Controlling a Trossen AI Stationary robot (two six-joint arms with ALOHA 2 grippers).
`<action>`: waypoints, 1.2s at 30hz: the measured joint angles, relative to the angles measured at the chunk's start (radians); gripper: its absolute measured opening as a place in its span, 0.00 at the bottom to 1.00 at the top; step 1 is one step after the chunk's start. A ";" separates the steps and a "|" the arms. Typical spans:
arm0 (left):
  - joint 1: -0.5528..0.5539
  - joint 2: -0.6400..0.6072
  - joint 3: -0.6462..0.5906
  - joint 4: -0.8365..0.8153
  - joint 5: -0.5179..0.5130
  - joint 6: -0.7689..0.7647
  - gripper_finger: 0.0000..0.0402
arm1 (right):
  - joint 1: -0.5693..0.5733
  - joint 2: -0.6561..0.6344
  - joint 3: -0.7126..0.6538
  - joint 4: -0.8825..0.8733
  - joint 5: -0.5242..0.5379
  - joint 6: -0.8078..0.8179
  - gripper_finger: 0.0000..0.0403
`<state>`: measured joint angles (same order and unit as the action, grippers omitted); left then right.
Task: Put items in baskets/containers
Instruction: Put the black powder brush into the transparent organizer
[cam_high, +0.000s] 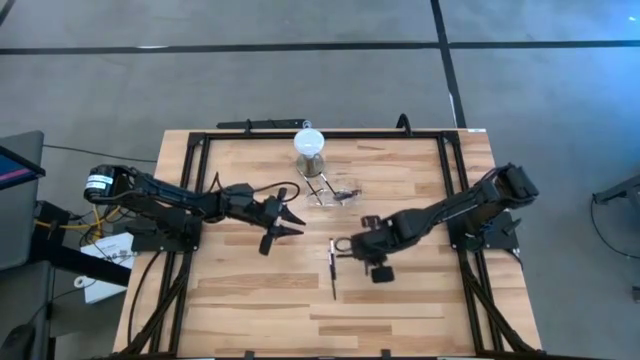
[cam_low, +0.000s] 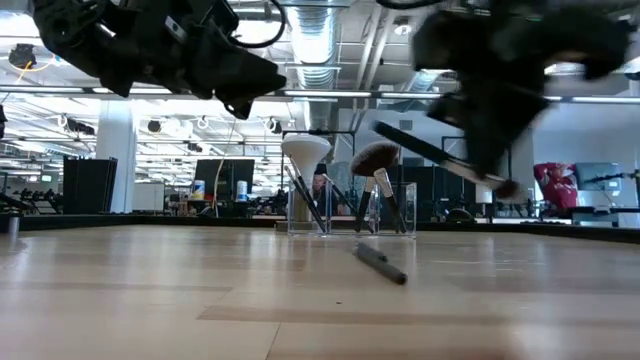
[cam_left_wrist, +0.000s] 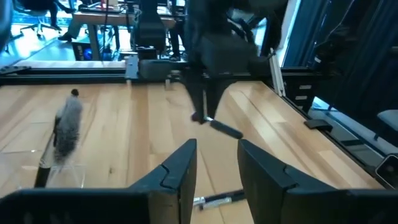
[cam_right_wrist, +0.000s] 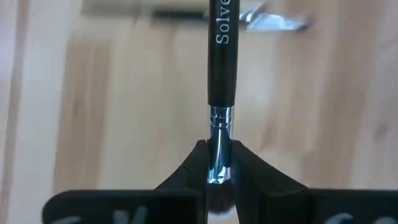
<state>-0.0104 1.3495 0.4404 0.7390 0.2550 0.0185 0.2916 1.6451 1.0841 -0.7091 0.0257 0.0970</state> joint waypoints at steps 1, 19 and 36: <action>-0.004 0.000 0.000 -0.001 0.000 0.000 0.28 | -0.016 0.000 0.004 0.031 0.009 0.001 0.07; 0.002 0.000 0.000 -0.008 -0.043 0.007 0.34 | -0.143 -0.002 0.303 -0.496 0.653 -0.247 0.01; 0.013 0.000 -0.051 -0.021 -0.066 0.004 0.33 | -0.247 0.023 0.294 -0.544 0.682 0.050 0.00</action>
<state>0.0029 1.3495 0.3894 0.7178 0.1888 0.0223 0.0448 1.6686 1.3785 -1.2527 0.7076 0.1468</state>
